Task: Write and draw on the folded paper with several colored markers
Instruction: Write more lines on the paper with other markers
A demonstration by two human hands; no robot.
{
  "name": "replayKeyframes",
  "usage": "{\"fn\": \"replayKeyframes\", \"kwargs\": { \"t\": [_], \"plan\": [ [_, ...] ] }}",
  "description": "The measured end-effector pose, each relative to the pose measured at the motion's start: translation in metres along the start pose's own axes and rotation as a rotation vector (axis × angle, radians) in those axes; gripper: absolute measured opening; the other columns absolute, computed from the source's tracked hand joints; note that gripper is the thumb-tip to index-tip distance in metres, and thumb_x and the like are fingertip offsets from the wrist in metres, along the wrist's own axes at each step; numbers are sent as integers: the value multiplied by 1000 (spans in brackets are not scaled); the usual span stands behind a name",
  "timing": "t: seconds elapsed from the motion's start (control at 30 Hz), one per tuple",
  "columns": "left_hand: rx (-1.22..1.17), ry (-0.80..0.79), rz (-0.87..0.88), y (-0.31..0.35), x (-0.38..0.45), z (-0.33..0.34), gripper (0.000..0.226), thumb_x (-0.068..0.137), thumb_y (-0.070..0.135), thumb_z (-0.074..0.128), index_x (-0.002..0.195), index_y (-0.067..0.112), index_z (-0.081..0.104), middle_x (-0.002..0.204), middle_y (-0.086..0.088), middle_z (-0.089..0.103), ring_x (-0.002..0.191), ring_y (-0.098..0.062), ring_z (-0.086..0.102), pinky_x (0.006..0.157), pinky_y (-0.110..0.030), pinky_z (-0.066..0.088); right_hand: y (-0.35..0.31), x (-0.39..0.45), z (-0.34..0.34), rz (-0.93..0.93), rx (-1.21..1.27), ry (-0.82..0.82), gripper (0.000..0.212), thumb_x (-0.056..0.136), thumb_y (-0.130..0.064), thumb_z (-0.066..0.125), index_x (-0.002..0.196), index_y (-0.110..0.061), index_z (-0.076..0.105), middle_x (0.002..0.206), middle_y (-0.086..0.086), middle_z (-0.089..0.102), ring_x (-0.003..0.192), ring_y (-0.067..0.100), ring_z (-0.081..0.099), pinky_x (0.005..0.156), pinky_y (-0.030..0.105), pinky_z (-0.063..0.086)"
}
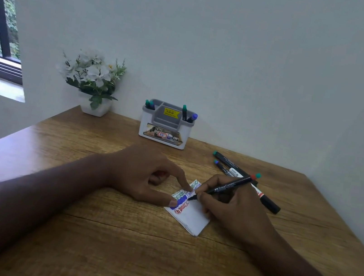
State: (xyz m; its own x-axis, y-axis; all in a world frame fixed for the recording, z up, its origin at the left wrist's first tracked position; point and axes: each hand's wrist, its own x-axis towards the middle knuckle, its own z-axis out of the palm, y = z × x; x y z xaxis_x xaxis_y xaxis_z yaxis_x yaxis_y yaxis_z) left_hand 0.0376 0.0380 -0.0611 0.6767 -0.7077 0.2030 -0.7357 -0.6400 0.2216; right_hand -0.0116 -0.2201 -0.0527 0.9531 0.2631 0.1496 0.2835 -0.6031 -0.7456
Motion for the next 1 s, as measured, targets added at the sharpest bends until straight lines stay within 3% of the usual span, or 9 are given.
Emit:
{"fn": "replayKeyframes", "kwargs": {
  "t": [0.33, 0.53, 0.67, 0.77, 0.83, 0.93, 1.0],
  "plan": [
    [3, 3, 17, 2, 1, 0, 48, 89, 72, 63, 133, 51, 60, 59, 7, 52, 57, -14, 50, 55, -40, 40, 0, 0, 0, 21, 9, 27, 7, 92, -24, 75, 86, -27, 75, 80, -11, 79, 70, 1, 74, 60, 13, 58],
    [26, 19, 6, 2, 1, 0, 47, 89, 70, 63, 133, 52, 59, 61, 5, 54, 60, -13, 52, 54, -33, 37, 1, 1, -1, 63, 54, 11, 8, 93, -23, 74, 85, -23, 76, 79, -9, 79, 69, 5, 74, 63, 17, 58],
    [-96, 165, -82, 7, 0, 3, 39, 100, 50, 56, 137, 55, 48, 71, 7, 53, 68, -6, 51, 60, -23, 36, -1, 2, -6, 52, 470, 144, 4, 89, -6, 76, 93, -8, 77, 82, 8, 80, 75, 21, 77, 73, 31, 64],
    [-294, 305, -129, 11, 0, 0, 45, 99, 34, 47, 141, 48, 43, 83, 7, 58, 79, -9, 56, 71, -33, 48, -1, 3, -8, 21, 672, 231, 10, 86, 0, 77, 95, -5, 76, 86, 11, 80, 79, 22, 78, 74, 30, 64],
    [-358, 300, -118, 15, 1, -1, 41, 101, 25, 42, 140, 37, 45, 95, 10, 58, 91, -14, 57, 82, -38, 51, 0, 4, -8, 2, 769, 237, 10, 90, 6, 70, 93, -1, 75, 89, 15, 80, 83, 24, 78, 76, 31, 65],
    [-310, 240, -90, 17, 4, 5, 31, 107, 9, 41, 131, 25, 51, 108, 12, 57, 103, -11, 56, 84, -25, 49, -3, 3, -10, -14, 904, 217, 29, 99, 9, 49, 90, 2, 76, 96, 22, 79, 87, 28, 78, 75, 29, 66],
    [-217, 249, -42, 16, 6, 9, 23, 108, 10, 44, 123, 23, 56, 109, 26, 55, 106, -3, 56, 85, -17, 44, -4, 2, -11, -58, 912, 195, 34, 101, 8, 44, 93, 2, 77, 101, 23, 79, 92, 31, 79, 79, 30, 66]
  ]
}}
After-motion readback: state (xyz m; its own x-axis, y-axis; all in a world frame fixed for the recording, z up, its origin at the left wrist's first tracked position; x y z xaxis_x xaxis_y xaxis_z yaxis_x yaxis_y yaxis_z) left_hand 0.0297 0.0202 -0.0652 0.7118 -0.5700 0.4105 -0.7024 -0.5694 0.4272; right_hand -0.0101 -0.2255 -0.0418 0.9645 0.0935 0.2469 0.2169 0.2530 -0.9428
